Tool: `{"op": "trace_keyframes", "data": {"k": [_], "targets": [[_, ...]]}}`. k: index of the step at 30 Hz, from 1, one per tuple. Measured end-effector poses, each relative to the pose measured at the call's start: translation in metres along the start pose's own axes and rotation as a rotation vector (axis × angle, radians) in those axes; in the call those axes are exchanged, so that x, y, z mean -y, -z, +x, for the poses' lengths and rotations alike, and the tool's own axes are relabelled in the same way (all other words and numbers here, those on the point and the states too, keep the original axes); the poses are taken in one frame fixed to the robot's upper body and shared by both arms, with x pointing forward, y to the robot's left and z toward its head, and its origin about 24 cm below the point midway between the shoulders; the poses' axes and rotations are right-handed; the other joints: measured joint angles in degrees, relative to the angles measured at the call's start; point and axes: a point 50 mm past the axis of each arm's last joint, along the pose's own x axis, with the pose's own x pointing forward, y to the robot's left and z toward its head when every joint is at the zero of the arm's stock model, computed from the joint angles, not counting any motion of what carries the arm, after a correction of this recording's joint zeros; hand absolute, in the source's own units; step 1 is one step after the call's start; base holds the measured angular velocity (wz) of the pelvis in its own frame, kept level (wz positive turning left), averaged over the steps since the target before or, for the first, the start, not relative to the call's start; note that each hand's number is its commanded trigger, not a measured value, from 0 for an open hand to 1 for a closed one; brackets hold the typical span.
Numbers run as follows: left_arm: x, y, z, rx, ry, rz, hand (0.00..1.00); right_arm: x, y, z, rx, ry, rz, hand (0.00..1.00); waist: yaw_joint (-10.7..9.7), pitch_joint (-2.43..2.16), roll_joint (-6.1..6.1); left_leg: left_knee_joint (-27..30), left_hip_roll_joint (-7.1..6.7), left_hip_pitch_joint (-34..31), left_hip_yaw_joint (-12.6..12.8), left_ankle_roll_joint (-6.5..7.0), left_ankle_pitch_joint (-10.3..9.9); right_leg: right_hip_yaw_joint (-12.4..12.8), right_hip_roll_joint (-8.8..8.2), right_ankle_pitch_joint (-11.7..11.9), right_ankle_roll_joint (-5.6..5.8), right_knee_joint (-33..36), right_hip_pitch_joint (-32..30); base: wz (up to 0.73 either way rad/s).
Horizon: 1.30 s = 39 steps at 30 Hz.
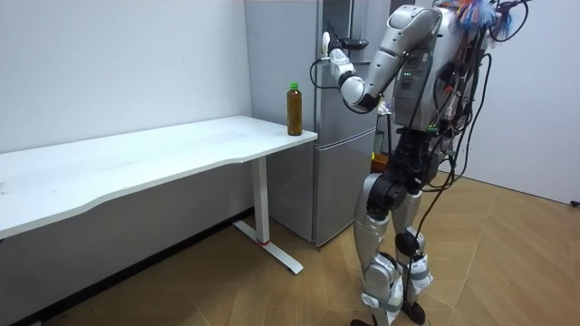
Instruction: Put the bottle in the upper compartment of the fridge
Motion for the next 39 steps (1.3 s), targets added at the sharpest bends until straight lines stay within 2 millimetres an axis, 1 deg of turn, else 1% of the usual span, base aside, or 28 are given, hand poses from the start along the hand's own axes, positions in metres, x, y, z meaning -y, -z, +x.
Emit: {"op": "trace_keyframes", "data": {"k": [11,15,16,20,23,25,28,30,39], "targets": [[0.013,-0.004,0.001,0.017,0.106,-0.001,0.0,0.001,0.0,0.0,0.003,0.003,0.013,0.0,-0.68,-0.11,0.18,0.2,-0.01,0.2,0.02,0.0,0.0,0.15,-0.02,0.0,0.01,0.05,0.19,0.0],[0.023,-0.003,0.001,0.023,0.182,-0.048,0.0,0.002,0.0,-0.001,0.012,0.007,0.01,0.0,-1.1,-0.11,0.21,0.21,-0.01,0.24,0.02,0.0,0.0,0.27,-0.03,0.0,0.01,0.05,0.17,0.0],[0.026,-0.003,0.001,0.024,0.206,-0.056,0.0,0.003,-0.001,-0.001,0.016,0.009,0.008,0.0,-1.35,-0.17,0.4,0.21,-0.01,0.28,0.03,0.0,0.0,0.32,-0.03,0.0,0.01,0.05,0.17,0.0],[0.036,-0.002,0.001,0.025,0.272,-0.083,0.0,0.004,-0.001,-0.001,0.02,0.011,0.026,0.0,-2.38,-0.1,0.61,0.01,0.08,0.73,0.12,0.0,0.0,0.67,0.1,-0.03,-0.03,0.01,0.18,-0.06],[0.042,0.0,0.0,0.016,0.32,-0.099,0.0,0.008,-0.002,-0.002,0.02,0.023,0.025,0.0,-2.61,-0.07,0.57,-0.11,0.14,1.16,1.19,0.0,0.0,1.64,0.13,-0.08,-0.07,0.13,-0.05,-0.17],[0.045,0.002,0.0,0.011,0.342,-0.104,0.0,0.008,-0.002,-0.002,0.021,0.024,0.027,0.0,-3.0,0.04,0.4,-0.15,0.14,1.14,1.39,0.0,0.0,1.88,0.13,-0.07,-0.07,0.29,-0.36,-0.11],[0.049,0.004,-0.001,0.0,0.374,-0.105,0.0,0.008,-0.002,-0.002,0.025,0.023,0.044,0.0,-3.79,0.41,-0.15,-0.21,0.14,1.1,1.48,0.0,0.0,2.56,0.19,-0.07,-0.05,0.4,-0.62,-0.06],[0.05,0.004,-0.001,-0.001,0.389,-0.107,0.0,0.008,-0.002,-0.002,0.027,0.024,0.059,0.0,-3.91,0.5,-0.33,-0.22,0.16,1.07,1.52,0.0,0.0,2.92,0.25,-0.07,-0.06,0.4,-0.8,-0.09],[0.057,0.007,-0.002,-0.011,0.425,-0.123,0.0,0.01,-0.002,-0.003,0.024,0.019,0.061,0.0,-4.16,0.48,-0.32,-0.35,0.14,1.07,2.21,-0.01,0.0,3.39,0.26,0.06,-0.03,0.22,-0.81,-0.04]]}}
